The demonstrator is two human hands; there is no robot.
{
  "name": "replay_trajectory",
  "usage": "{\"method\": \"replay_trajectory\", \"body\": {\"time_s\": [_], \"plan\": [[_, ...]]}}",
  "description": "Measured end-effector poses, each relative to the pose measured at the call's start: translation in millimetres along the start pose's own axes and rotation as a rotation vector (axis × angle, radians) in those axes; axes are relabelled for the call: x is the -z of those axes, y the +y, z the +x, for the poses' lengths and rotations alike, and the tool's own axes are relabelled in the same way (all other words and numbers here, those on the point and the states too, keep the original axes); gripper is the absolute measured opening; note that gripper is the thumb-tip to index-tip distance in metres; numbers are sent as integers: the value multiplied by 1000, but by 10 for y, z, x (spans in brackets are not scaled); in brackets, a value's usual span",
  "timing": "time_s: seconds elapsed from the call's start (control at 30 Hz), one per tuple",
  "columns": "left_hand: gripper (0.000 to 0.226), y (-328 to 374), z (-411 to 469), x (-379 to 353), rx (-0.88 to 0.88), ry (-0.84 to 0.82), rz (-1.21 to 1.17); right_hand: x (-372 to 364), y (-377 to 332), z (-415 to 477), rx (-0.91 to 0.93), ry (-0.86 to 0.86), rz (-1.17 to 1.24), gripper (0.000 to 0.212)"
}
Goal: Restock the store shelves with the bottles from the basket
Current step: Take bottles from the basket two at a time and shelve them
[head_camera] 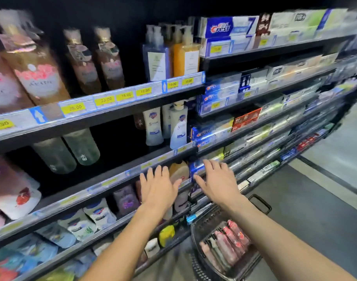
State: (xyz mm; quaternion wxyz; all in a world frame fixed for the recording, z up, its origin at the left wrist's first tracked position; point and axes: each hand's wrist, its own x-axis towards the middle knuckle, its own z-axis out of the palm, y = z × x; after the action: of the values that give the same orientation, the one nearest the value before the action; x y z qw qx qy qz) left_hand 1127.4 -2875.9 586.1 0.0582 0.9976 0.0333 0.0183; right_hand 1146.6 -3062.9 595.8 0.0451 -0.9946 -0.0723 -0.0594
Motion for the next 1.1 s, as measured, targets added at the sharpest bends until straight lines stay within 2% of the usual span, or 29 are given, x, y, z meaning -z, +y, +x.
{"method": "replay_trajectory", "body": {"time_s": [0.2,0.4,0.8,0.93,1.1], "plan": [[67,1061,87,-163,-11,-1,14,-13,977,-10,32,13,42,66],[64,1680,220,-369,41,-10,35,-53,1751,111,37,-5,82,69],[69,1959,731,-1068,94,-131,-39,-763,2150,495,40,-226,39,73],[66,2018,881,-1353,120,-222,-108,-1031,2244,609,43,-299,25,74],[68,2117,935,-1748,177,-327,-83,-1379,2432,750,69,-424,4,77]]}}
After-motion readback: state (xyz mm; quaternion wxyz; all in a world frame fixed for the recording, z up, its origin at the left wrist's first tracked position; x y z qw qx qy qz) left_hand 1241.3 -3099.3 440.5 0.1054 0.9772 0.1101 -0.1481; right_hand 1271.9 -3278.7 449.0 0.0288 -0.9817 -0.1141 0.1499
